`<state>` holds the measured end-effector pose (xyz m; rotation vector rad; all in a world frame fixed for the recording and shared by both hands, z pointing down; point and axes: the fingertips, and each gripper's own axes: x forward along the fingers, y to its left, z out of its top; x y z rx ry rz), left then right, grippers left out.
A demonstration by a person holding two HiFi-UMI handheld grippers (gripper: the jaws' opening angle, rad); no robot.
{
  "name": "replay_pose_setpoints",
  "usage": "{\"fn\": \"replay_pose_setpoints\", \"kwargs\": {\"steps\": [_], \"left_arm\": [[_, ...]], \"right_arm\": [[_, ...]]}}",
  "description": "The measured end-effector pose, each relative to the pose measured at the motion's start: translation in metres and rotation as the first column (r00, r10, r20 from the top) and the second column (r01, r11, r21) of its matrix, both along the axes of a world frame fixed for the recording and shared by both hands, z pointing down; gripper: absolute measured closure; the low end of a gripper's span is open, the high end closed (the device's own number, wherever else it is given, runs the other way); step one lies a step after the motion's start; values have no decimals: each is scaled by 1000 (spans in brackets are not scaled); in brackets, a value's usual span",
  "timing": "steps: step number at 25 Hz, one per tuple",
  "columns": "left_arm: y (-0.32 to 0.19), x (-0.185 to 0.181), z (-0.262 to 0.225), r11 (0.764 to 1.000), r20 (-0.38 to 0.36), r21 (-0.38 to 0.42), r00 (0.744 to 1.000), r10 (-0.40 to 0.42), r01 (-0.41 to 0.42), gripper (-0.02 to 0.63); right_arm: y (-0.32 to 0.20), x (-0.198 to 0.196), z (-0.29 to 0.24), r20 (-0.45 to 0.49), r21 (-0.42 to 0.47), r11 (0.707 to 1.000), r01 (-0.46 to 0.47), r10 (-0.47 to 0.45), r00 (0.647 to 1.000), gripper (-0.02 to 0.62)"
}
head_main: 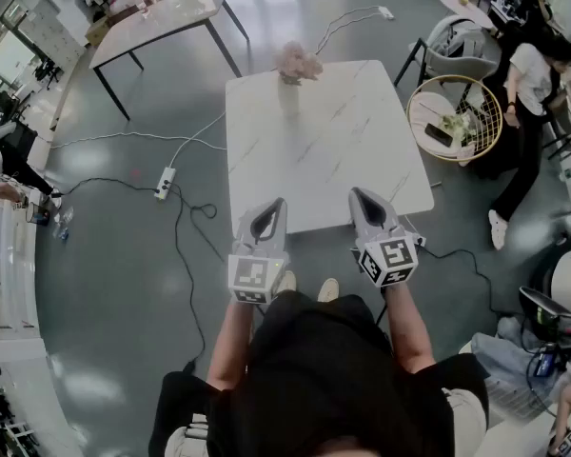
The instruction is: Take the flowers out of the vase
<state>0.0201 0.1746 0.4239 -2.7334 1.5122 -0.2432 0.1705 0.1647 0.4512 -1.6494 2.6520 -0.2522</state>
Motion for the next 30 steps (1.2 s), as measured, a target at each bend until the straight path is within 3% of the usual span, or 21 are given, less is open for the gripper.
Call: {"fn": "replay_pose_setpoints", "kwargs": {"steps": [23,30], "left_arm": [[5,13,8,999,13,-12,999,-29,29,600],[-17,10,15,999,23,-36,999,-35,35,600]], "right_arm": [[1,11,7,25,-16,999,31,-30,999,592],[-18,3,16,13,-39,998,45,-44,999,591]]}}
